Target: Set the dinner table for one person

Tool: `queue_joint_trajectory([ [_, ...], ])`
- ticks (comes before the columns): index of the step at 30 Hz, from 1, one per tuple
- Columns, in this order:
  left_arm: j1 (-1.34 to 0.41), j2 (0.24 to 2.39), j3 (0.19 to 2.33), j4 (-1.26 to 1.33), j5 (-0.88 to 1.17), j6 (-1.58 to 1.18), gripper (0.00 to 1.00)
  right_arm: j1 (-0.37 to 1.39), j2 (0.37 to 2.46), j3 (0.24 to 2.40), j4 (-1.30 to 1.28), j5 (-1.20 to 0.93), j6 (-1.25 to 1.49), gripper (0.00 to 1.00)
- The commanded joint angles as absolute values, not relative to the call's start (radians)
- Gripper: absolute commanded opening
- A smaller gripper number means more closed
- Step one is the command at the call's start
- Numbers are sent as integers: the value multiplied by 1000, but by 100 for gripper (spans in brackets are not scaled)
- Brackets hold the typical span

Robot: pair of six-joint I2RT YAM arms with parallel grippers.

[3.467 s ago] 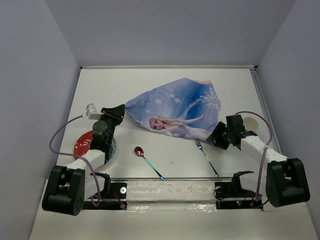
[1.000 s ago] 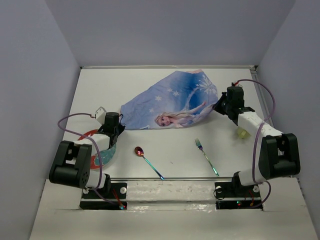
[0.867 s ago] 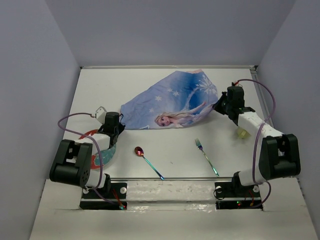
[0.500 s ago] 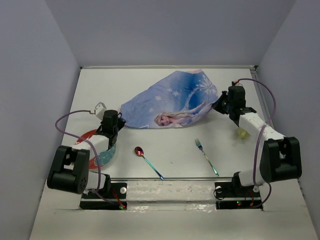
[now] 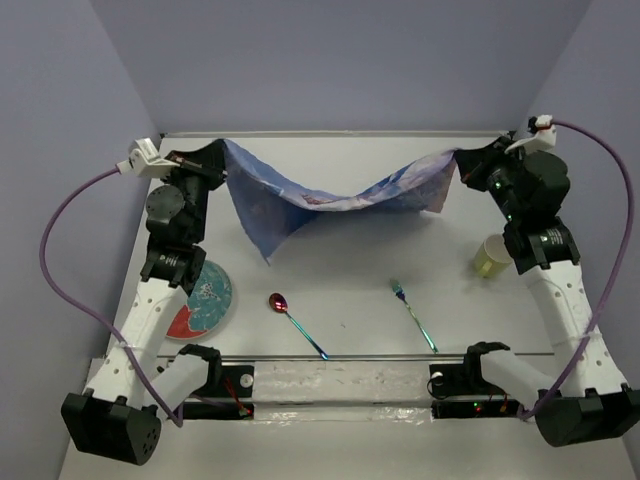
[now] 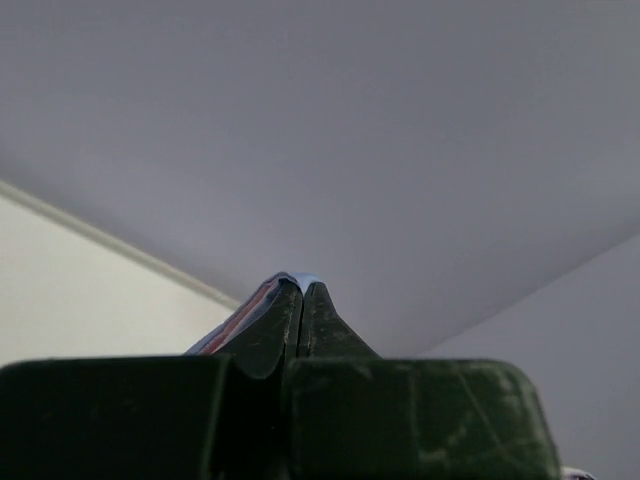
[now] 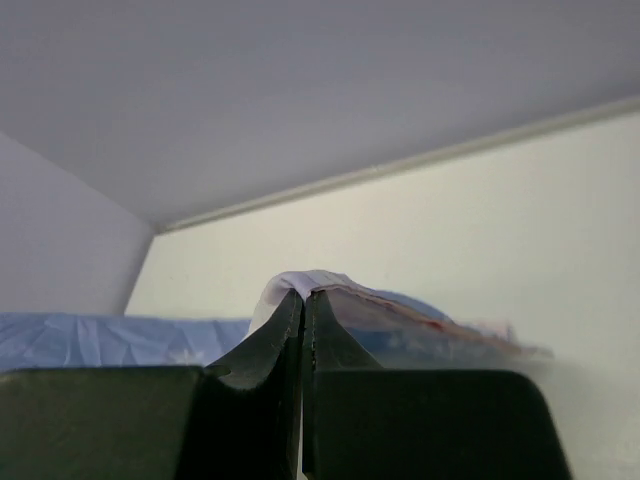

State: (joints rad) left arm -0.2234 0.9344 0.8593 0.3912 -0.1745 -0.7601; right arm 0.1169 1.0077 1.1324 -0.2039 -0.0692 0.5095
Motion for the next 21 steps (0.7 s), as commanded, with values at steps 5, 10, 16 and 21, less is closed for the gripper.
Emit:
queue_joint_trajectory([
  [5,-224,911,1052,414,-166,-704,0,109,1023,1411,-255,-6,408,0],
  [10,-212,989,1071,428,-155,-715,0,109,1164,1453,-250,35,374,0],
  [16,-144,1115,1118,456,-95,-762,0,88,1400,1578,-215,9,347,0],
  [21,-86,1215,1274,427,-34,-775,0,32,1566,1837,-267,-113,371,0],
])
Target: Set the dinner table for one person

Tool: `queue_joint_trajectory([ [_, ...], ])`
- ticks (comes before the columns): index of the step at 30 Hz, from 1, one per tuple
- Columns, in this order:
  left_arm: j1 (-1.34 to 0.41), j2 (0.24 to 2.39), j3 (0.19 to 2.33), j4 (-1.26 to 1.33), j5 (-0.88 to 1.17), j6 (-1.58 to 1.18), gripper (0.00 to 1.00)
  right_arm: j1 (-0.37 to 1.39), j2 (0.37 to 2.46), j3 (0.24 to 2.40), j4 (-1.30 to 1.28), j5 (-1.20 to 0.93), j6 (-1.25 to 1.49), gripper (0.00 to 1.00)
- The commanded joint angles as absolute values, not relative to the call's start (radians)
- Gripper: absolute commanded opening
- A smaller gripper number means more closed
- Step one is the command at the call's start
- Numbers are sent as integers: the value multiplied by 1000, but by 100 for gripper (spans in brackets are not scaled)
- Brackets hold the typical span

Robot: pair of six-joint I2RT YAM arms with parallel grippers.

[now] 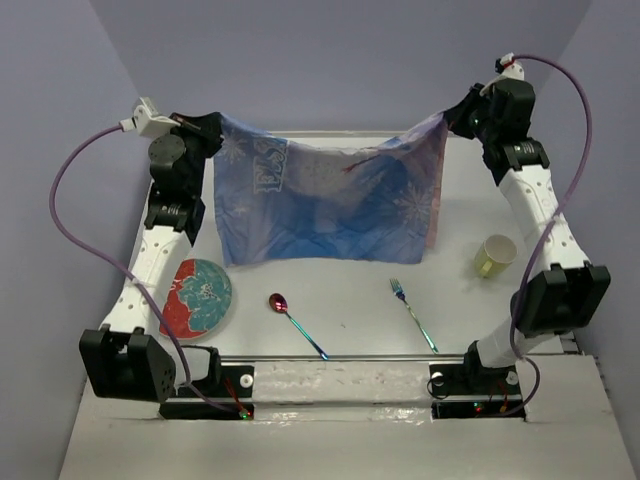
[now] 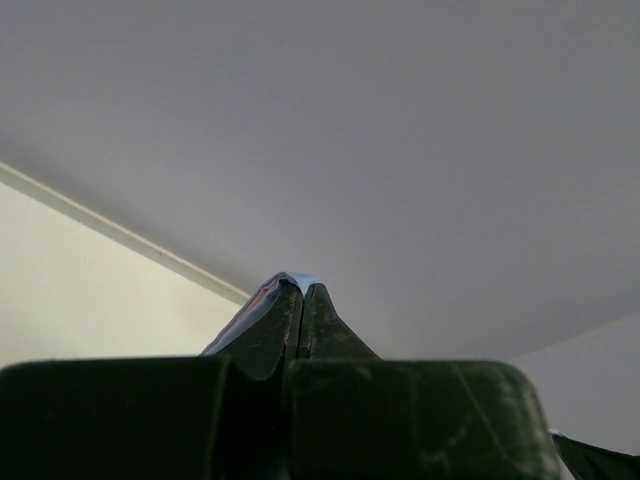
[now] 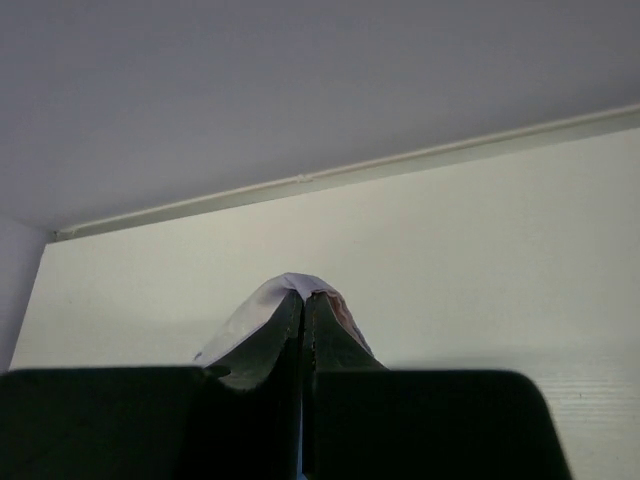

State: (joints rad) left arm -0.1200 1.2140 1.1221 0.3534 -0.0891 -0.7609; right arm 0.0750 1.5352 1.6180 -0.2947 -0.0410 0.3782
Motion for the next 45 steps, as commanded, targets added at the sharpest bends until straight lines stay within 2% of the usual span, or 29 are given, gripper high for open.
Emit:
queue_joint_trajectory([
  [1,-75,1233,1322,416,-19,-776,0,32,1581,1915,-278,-117,367,0],
  [4,-66,1241,1361,405,-12,-773,0,32,1592,1968,-302,-120,348,0],
  [7,-52,1235,1303,417,-5,-801,0,32,1562,1898,-299,-118,347,0],
  [10,-49,1218,1167,460,46,-831,0,32,1519,1725,-270,-112,363,0],
  [14,-49,1190,925,537,69,-873,0,32,1447,1331,-134,-123,428,0],
  [15,-49,1187,879,543,68,-870,0,32,1439,1330,-114,-121,436,0],
  [18,-46,1157,625,606,37,-874,0,32,1427,1067,-54,-152,469,0],
  [20,-43,1152,540,630,17,-887,0,32,1440,988,-13,-146,488,0],
  [22,-35,1173,439,685,32,-907,0,32,1462,937,-12,-134,502,0],
  [29,-31,1220,295,764,58,-913,0,32,1463,740,40,-104,543,0],
  [45,-8,907,91,578,29,-850,0,-37,1166,473,18,-83,630,0],
])
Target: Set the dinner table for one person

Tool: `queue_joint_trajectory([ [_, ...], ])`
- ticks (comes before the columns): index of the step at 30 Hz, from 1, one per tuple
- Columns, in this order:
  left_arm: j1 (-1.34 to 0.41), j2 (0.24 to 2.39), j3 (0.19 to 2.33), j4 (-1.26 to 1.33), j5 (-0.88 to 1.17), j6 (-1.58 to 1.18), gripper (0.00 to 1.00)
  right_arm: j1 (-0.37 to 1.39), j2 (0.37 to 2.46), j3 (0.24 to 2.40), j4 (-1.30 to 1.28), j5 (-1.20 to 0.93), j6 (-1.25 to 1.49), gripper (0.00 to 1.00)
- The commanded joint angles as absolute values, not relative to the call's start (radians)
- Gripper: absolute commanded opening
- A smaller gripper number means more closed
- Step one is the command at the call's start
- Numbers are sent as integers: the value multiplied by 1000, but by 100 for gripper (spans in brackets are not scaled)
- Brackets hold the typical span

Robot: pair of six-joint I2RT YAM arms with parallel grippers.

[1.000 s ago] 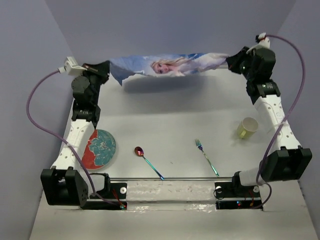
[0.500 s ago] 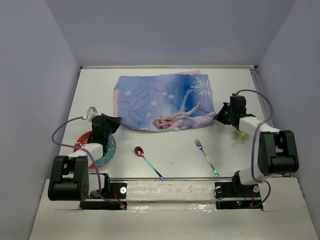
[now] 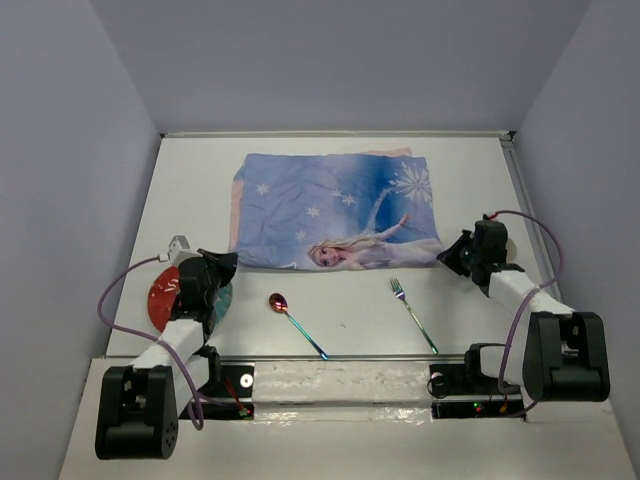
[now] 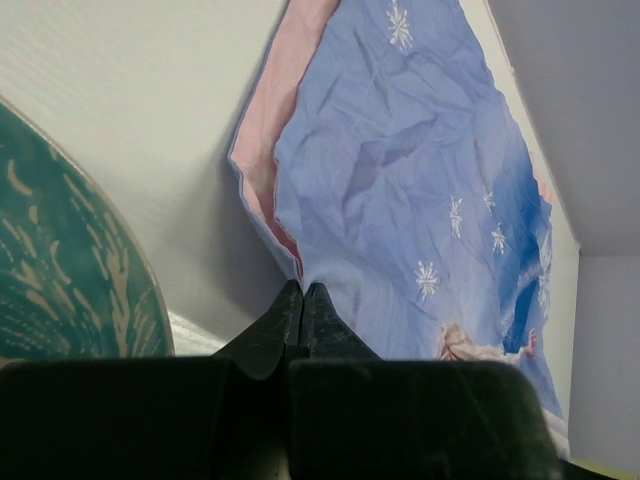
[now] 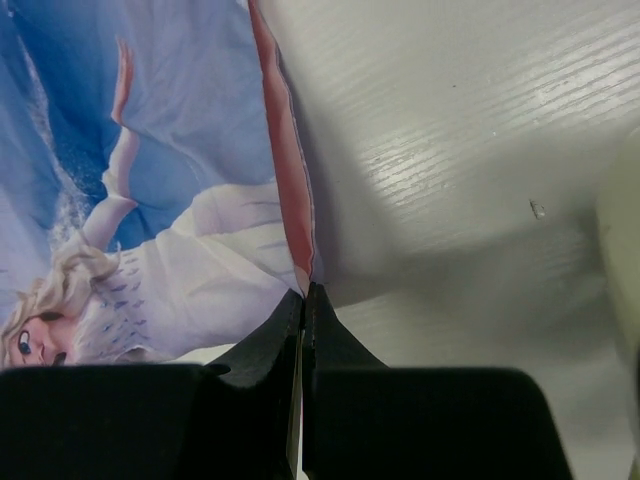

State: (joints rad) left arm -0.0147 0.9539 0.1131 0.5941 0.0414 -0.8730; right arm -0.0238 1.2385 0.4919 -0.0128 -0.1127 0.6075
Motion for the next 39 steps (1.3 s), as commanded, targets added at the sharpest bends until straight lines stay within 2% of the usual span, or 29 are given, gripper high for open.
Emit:
queue_joint_trajectory([
  [1,-8,891,86,569,31,-853,0,-37,1160,469,12,-80,627,0],
  [13,-8,864,60,486,54,-861,0,-37,1097,425,-37,-46,641,1],
  [15,-8,851,51,479,60,-862,0,-37,1063,426,-55,-48,634,4],
  [19,-9,790,37,459,58,-874,13,-37,1042,436,-74,-51,624,13],
  [20,-8,778,32,443,57,-876,17,-37,1040,443,-75,-54,618,19],
  [21,-9,764,31,436,55,-879,27,-37,1040,449,-80,-61,609,22],
  [22,-8,729,28,424,55,-880,32,-37,1040,456,-83,-78,603,25],
  [23,-9,712,28,416,55,-882,36,-37,1039,466,-83,-92,595,34],
  [24,-8,697,28,408,55,-884,45,-37,1037,471,-86,-107,586,39],
  [25,-8,663,34,396,60,-884,49,-37,1035,480,-89,-133,583,44],
  [27,-8,631,46,384,64,-879,57,-37,1035,506,-103,-167,575,49],
  [28,-8,602,69,367,69,-876,59,-37,1032,514,-107,-176,575,56],
  [32,-8,539,159,325,80,-836,66,-37,1003,563,-138,-201,565,61],
  [34,-8,515,233,301,86,-812,69,-37,989,594,-140,-228,565,69],
  [39,-8,517,371,273,121,-770,70,35,983,673,-155,-204,551,71],
])
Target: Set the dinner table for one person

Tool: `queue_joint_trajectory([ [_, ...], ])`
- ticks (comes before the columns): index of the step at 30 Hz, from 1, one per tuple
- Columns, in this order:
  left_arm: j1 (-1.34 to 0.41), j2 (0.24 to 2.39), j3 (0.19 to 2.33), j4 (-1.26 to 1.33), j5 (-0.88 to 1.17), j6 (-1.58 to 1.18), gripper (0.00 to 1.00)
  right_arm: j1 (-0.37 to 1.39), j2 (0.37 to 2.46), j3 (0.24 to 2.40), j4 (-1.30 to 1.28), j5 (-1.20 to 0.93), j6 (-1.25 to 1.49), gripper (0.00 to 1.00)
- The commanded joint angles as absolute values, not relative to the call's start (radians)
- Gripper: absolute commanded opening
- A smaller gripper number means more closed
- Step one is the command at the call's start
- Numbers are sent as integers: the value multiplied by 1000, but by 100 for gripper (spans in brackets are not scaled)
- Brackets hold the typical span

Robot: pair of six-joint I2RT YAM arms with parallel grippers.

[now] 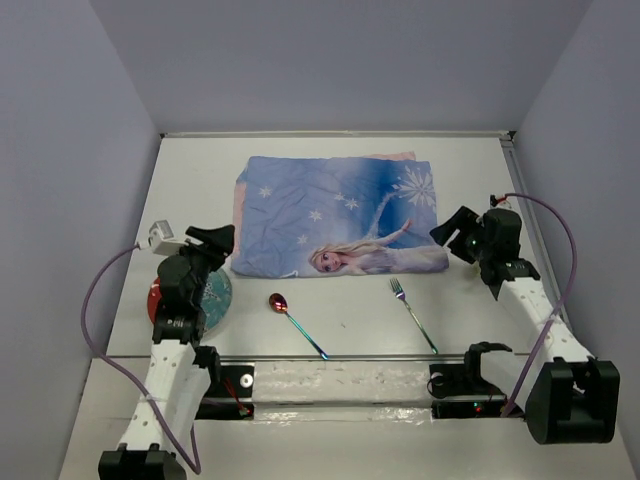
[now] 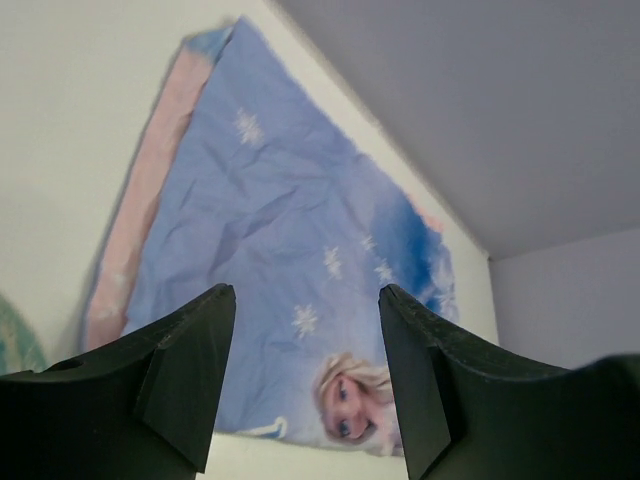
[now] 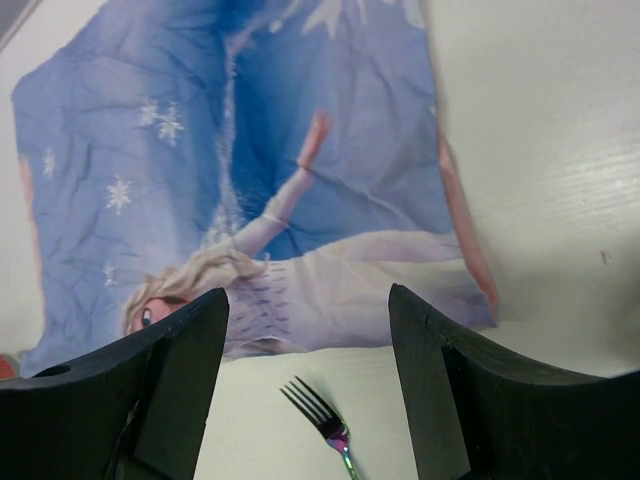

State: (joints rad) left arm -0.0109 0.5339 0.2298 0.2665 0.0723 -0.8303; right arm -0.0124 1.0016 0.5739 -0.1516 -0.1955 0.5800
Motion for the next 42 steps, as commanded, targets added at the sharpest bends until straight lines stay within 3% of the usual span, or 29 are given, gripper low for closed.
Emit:
queue_joint_trajectory([
  [1,-9,518,392,265,129,-764,70,58,983,695,-181,-181,534,71],
  [6,-9,534,552,213,161,-680,70,246,1064,868,-182,-129,488,69],
  [9,-11,555,691,147,196,-588,70,535,1158,955,-184,-49,491,69],
  [17,-54,534,896,24,143,-408,79,984,1581,1162,81,60,670,66],
  [23,-107,508,835,81,97,-331,82,1094,1862,1375,152,28,764,56],
  [34,-172,448,755,113,15,-288,85,1123,2224,1572,164,-98,899,53],
  [42,-181,436,747,120,14,-290,84,1132,2341,1680,169,-160,945,49],
])
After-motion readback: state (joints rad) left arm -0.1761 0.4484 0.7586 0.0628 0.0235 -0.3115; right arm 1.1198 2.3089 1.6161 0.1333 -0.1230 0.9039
